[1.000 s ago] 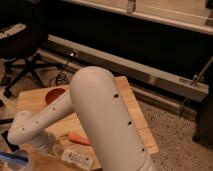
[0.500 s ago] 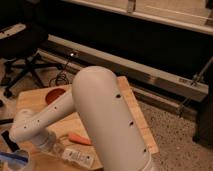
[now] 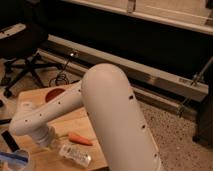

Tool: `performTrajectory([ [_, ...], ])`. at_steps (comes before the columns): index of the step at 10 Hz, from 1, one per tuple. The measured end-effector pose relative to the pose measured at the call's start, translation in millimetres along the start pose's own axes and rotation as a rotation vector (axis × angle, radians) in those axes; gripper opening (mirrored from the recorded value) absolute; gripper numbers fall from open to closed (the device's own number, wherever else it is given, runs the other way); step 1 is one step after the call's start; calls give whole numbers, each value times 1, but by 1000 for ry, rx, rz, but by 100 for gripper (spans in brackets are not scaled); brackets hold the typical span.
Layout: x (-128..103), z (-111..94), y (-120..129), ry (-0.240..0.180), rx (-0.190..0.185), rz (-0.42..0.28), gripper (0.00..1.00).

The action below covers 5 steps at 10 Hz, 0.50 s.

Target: Stand the bottle upright

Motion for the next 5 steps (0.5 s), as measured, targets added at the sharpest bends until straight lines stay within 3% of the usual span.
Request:
performTrajectory([
  [1,0,-6,-3,-18,-4,8,16],
  [3,0,-15,-8,-49,-14,22,32],
  [5,-1,-25,-13,-79,-21,32,34],
])
